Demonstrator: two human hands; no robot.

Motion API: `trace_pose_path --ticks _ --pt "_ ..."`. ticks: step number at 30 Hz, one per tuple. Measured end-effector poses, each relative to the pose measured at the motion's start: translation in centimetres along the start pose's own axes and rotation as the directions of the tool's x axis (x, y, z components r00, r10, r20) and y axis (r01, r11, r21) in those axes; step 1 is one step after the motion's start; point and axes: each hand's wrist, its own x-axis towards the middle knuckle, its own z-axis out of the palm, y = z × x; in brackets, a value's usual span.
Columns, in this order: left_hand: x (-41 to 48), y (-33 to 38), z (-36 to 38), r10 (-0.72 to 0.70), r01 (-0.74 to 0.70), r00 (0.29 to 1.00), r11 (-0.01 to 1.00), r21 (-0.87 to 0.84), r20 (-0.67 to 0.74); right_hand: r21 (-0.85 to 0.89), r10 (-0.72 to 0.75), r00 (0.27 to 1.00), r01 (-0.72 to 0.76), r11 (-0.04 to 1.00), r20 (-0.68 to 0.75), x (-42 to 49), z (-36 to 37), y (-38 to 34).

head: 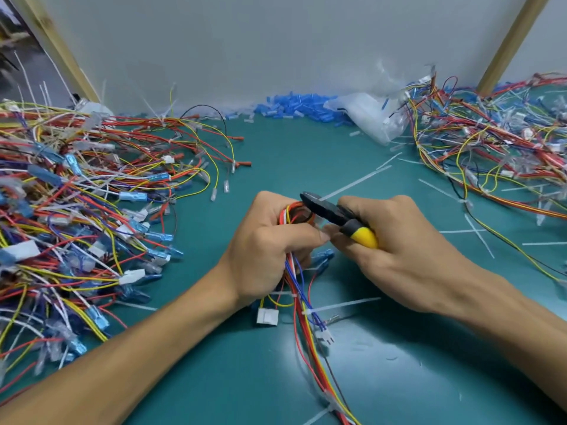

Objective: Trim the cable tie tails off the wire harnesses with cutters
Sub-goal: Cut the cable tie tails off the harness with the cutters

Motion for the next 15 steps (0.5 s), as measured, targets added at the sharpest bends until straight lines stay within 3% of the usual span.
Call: trace_pose_path --ticks 15 --pt "-0.04 -0.45 -0.27 0.077 -0.078 0.997 0.994 0.076 0.012 0.025 -0.009 0.998 0.007 1.0 0.061 -0.05 -0.51 -0.04"
